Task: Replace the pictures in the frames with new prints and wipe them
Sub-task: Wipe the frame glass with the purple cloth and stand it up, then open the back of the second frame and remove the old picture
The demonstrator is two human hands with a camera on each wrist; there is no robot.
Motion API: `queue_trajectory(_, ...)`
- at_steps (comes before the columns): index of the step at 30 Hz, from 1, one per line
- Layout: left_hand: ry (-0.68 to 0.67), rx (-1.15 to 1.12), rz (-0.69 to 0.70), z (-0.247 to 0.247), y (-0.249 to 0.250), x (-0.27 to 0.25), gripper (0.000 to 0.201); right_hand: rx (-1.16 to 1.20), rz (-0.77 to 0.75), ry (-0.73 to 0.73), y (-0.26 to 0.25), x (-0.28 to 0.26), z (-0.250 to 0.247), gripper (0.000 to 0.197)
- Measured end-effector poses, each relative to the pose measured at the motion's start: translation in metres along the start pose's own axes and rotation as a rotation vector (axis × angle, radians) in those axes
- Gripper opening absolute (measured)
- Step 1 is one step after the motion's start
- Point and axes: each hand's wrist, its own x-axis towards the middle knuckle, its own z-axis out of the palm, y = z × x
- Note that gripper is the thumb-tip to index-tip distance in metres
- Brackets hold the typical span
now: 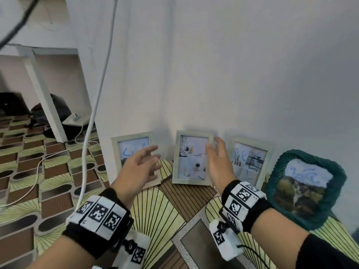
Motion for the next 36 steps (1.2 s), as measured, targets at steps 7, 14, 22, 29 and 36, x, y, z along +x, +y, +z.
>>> queue_trajectory(7,0.382,0.145,0.154,-0.042,-0.014,-0.028,0.028,0.009,-0.161,-0.017,-0.016,-0.026,0.037,0.014)
queue_trajectory(14,0.24,0.256,-0.08,-0.059,-0.032,-0.005,0.068,0.003,0.044,-0.349,-0.014,-0.022,0.092,0.049)
queue_trajectory(22,0.168,0.237,-0.198,-0.056,-0.041,0.007,0.068,0.133,0.288,-0.464,-0.015,-0.02,0.11,0.03)
queue_trajectory(29,0.139,0.048,-0.118,-0.058,-0.026,-0.018,0.066,0.257,0.324,-0.452,-0.047,-0.051,0.076,0.027)
queue_trajectory(36,-0.021,0.071,0.045,-0.048,0.003,-0.092,0.064,0.188,0.154,-0.283,-0.075,-0.107,0.017,0.037)
